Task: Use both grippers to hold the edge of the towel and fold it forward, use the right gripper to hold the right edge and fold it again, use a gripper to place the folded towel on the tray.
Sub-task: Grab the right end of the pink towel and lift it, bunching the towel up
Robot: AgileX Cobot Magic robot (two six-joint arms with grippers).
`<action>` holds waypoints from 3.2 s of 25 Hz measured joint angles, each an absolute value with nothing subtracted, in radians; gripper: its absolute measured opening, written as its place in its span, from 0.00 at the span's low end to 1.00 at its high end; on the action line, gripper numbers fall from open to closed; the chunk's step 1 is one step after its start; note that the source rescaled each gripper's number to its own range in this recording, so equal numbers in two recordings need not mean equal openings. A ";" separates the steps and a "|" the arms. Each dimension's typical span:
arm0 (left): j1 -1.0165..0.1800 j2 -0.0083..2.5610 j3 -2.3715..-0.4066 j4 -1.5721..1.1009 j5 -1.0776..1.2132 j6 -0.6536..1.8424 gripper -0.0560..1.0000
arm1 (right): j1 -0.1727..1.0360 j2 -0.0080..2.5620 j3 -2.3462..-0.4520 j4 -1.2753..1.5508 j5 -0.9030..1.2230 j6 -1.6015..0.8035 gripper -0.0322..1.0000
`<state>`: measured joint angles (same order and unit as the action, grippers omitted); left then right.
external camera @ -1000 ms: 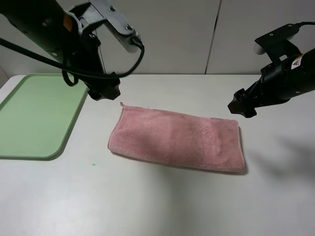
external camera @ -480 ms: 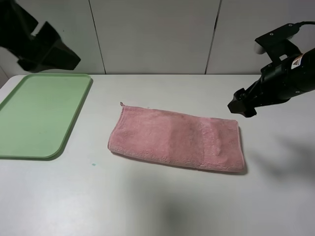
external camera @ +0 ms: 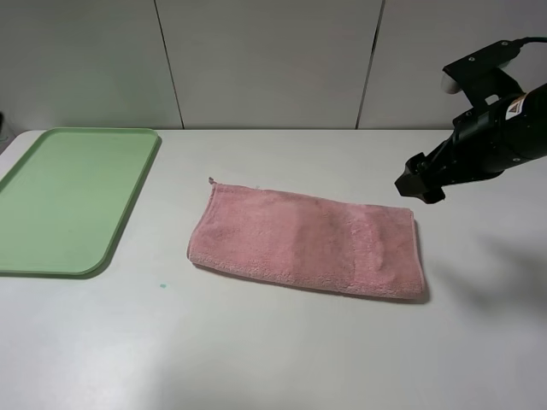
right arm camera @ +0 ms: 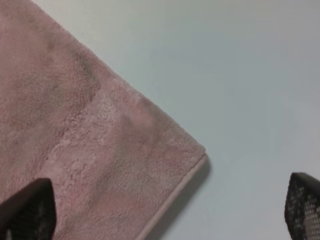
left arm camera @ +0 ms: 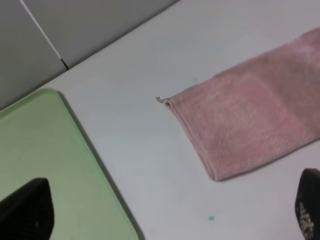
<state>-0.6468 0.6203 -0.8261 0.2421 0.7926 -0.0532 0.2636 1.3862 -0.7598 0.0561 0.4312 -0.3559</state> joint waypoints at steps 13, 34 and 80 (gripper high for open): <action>-0.647 0.258 -0.638 0.234 0.896 -0.134 0.96 | 0.264 1.386 -0.760 0.082 0.431 -0.356 1.00; -0.598 0.040 -0.519 0.101 1.012 -0.080 0.96 | 0.264 1.386 -0.760 0.093 0.412 -0.356 1.00; -0.016 -0.008 -0.486 -0.041 1.066 0.096 0.93 | 0.264 1.386 -0.760 0.112 0.389 -0.356 1.00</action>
